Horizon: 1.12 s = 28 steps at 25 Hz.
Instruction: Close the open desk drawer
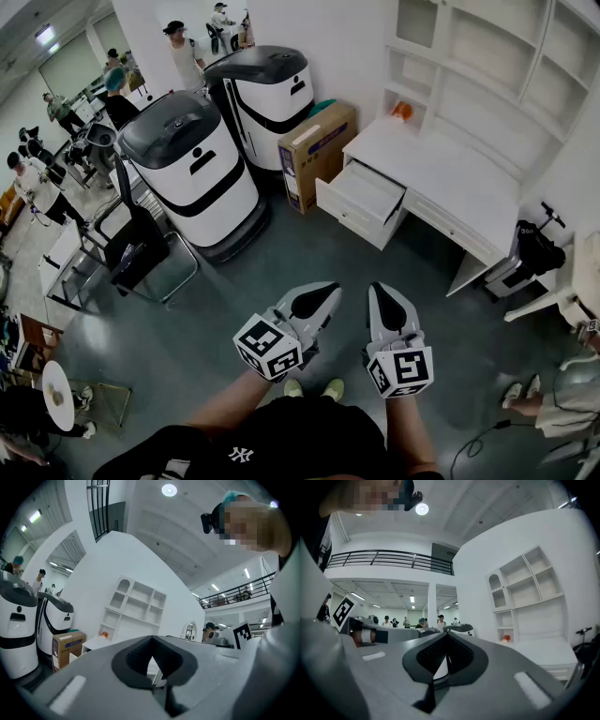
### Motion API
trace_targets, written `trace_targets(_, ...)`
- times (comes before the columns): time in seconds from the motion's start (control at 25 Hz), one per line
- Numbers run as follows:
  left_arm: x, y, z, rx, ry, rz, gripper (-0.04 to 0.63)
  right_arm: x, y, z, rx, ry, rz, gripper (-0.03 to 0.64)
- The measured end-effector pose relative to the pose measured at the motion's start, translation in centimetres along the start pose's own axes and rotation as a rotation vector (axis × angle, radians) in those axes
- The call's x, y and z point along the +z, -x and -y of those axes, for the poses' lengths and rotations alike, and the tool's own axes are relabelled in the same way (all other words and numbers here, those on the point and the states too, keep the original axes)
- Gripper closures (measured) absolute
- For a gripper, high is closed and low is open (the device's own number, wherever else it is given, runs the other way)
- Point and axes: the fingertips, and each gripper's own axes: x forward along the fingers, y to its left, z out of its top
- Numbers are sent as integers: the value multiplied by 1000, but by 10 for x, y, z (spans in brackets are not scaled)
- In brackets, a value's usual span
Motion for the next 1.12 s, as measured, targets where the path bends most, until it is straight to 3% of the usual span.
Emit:
trace_targets(0.36,-8,-9,15,-3,-6,-12,595,1,11,7,11,-7,17,597)
trace_targets(0.52,-12,-18,17,0,-14,-19,595,6,21,23,31,-79,65,594)
trace_targets(0.76,-34,-28,3,34,7,-45,595,-12,39,54,16,-182,62,594)
trace_targets(1.12,-58,-59,-32,69,20,-89,595,-33,23,86,1,-191,30,594)
